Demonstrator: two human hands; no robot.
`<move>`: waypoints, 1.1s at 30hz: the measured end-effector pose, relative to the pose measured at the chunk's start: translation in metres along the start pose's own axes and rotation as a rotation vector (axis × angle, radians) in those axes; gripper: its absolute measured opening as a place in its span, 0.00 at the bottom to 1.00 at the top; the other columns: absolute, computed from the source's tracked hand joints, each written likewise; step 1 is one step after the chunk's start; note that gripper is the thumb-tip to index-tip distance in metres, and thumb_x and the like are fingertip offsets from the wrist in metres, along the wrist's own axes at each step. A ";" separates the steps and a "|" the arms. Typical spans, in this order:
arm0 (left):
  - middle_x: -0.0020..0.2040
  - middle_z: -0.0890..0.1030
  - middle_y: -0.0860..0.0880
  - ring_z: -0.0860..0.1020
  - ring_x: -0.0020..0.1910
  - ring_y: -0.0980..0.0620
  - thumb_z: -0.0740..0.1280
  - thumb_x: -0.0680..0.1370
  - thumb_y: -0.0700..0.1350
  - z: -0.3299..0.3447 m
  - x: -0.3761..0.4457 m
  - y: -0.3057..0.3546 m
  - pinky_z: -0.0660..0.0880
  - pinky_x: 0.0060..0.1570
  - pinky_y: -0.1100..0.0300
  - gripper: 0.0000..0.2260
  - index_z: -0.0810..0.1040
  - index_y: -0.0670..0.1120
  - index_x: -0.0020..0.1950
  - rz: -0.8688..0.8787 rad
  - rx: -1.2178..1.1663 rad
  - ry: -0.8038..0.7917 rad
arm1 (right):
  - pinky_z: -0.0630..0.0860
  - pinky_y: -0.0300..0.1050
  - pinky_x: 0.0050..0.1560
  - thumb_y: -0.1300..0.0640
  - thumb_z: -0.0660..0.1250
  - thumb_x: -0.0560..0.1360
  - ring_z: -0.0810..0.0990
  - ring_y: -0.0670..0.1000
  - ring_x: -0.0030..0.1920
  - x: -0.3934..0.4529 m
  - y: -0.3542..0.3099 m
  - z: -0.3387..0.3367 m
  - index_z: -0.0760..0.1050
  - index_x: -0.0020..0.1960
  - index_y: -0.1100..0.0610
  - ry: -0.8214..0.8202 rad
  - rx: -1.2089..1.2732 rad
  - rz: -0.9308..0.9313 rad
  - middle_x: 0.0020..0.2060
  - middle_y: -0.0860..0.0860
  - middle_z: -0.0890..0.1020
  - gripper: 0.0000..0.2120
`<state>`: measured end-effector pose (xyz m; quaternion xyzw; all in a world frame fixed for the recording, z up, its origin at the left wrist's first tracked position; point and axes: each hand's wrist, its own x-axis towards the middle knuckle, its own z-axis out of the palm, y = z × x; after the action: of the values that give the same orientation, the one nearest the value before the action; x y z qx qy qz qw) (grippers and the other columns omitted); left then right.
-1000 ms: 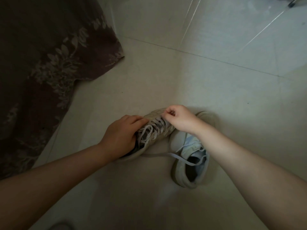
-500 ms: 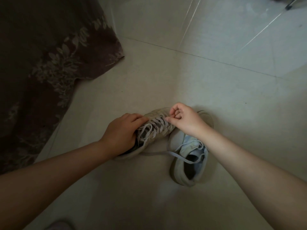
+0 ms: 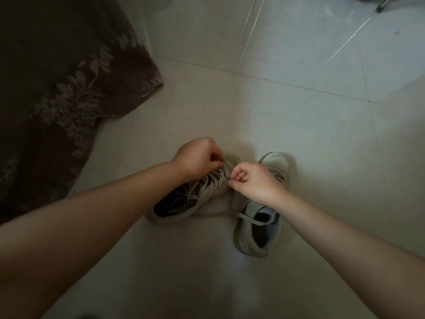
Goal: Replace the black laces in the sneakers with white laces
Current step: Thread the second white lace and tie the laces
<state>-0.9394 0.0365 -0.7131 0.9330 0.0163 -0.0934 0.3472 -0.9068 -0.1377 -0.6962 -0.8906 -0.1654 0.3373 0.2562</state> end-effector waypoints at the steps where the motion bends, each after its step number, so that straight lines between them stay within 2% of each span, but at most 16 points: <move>1: 0.47 0.79 0.49 0.78 0.46 0.50 0.71 0.73 0.46 0.000 0.003 0.001 0.75 0.47 0.54 0.06 0.84 0.49 0.49 0.032 0.038 -0.008 | 0.74 0.40 0.41 0.56 0.71 0.72 0.76 0.44 0.35 0.001 0.000 0.002 0.74 0.40 0.50 0.023 0.013 0.010 0.34 0.44 0.78 0.06; 5: 0.47 0.79 0.47 0.78 0.47 0.47 0.70 0.74 0.45 0.004 0.006 -0.001 0.74 0.47 0.51 0.06 0.83 0.45 0.47 0.096 0.063 0.005 | 0.73 0.40 0.42 0.57 0.71 0.71 0.75 0.44 0.35 0.005 -0.002 0.008 0.74 0.39 0.51 0.093 0.056 0.027 0.32 0.43 0.77 0.07; 10: 0.46 0.77 0.46 0.77 0.46 0.47 0.70 0.74 0.46 0.005 0.005 -0.007 0.74 0.47 0.51 0.07 0.81 0.43 0.46 0.021 0.039 0.042 | 0.74 0.43 0.46 0.56 0.69 0.74 0.79 0.50 0.41 0.006 -0.002 0.009 0.74 0.38 0.48 0.084 0.048 0.016 0.34 0.44 0.77 0.07; 13: 0.47 0.76 0.46 0.77 0.47 0.47 0.69 0.74 0.45 0.004 0.005 -0.010 0.74 0.48 0.53 0.06 0.82 0.44 0.47 -0.022 0.008 0.024 | 0.70 0.40 0.43 0.56 0.67 0.75 0.75 0.47 0.39 0.007 -0.006 0.010 0.75 0.42 0.51 0.083 0.017 0.014 0.33 0.43 0.75 0.04; 15: 0.46 0.79 0.45 0.77 0.47 0.48 0.69 0.75 0.44 0.000 0.006 -0.012 0.74 0.47 0.57 0.06 0.83 0.43 0.48 -0.122 -0.088 -0.016 | 0.68 0.39 0.41 0.56 0.67 0.75 0.74 0.46 0.37 0.008 -0.007 0.011 0.74 0.42 0.51 0.067 0.016 0.001 0.33 0.43 0.74 0.04; 18: 0.44 0.81 0.44 0.76 0.42 0.51 0.69 0.76 0.43 -0.007 0.003 -0.014 0.72 0.40 0.62 0.08 0.82 0.40 0.49 -0.351 -0.383 -0.168 | 0.69 0.40 0.42 0.57 0.65 0.76 0.74 0.46 0.38 0.007 -0.011 0.014 0.73 0.43 0.52 0.010 0.000 -0.025 0.34 0.44 0.75 0.03; 20: 0.45 0.81 0.44 0.76 0.43 0.52 0.69 0.76 0.43 -0.012 -0.001 -0.018 0.72 0.42 0.63 0.07 0.82 0.41 0.49 -0.427 -0.452 -0.225 | 0.71 0.41 0.42 0.57 0.63 0.77 0.74 0.48 0.39 0.006 -0.014 0.017 0.73 0.45 0.53 -0.006 -0.040 -0.059 0.35 0.45 0.75 0.02; 22: 0.45 0.81 0.43 0.76 0.43 0.53 0.70 0.75 0.44 -0.014 -0.007 -0.023 0.71 0.42 0.64 0.06 0.82 0.43 0.47 -0.398 -0.428 -0.216 | 0.71 0.42 0.42 0.57 0.62 0.77 0.75 0.49 0.41 0.007 -0.015 0.020 0.72 0.45 0.53 0.011 -0.093 -0.106 0.37 0.47 0.75 0.02; 25: 0.37 0.78 0.44 0.72 0.35 0.53 0.74 0.71 0.44 -0.011 -0.014 -0.030 0.67 0.36 0.61 0.03 0.83 0.46 0.41 -0.285 -0.320 -0.051 | 0.69 0.42 0.43 0.58 0.62 0.77 0.74 0.51 0.44 0.008 -0.016 0.022 0.71 0.45 0.53 0.052 -0.097 -0.128 0.42 0.49 0.75 0.02; 29: 0.35 0.71 0.50 0.69 0.35 0.53 0.74 0.70 0.48 -0.003 -0.017 -0.031 0.63 0.37 0.59 0.05 0.82 0.48 0.39 -0.242 -0.096 0.099 | 0.73 0.47 0.50 0.57 0.61 0.78 0.74 0.51 0.48 0.009 -0.020 0.024 0.73 0.50 0.57 0.130 -0.095 -0.135 0.46 0.51 0.73 0.04; 31: 0.36 0.70 0.51 0.69 0.36 0.53 0.72 0.72 0.49 -0.001 -0.017 -0.030 0.63 0.38 0.60 0.06 0.81 0.47 0.41 -0.246 -0.030 0.109 | 0.73 0.49 0.51 0.58 0.61 0.78 0.74 0.52 0.48 0.010 -0.021 0.026 0.72 0.49 0.57 0.168 -0.093 -0.139 0.46 0.51 0.73 0.04; 33: 0.34 0.71 0.51 0.69 0.34 0.54 0.71 0.74 0.47 0.000 -0.017 -0.030 0.64 0.36 0.61 0.06 0.82 0.45 0.42 -0.259 -0.065 0.080 | 0.74 0.50 0.50 0.58 0.62 0.77 0.73 0.51 0.45 0.011 -0.020 0.029 0.72 0.47 0.56 0.216 -0.093 -0.152 0.44 0.50 0.72 0.02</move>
<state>-0.9595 0.0598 -0.7295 0.9144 0.1534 -0.0994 0.3612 -0.9211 -0.1063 -0.7085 -0.9175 -0.2195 0.2111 0.2559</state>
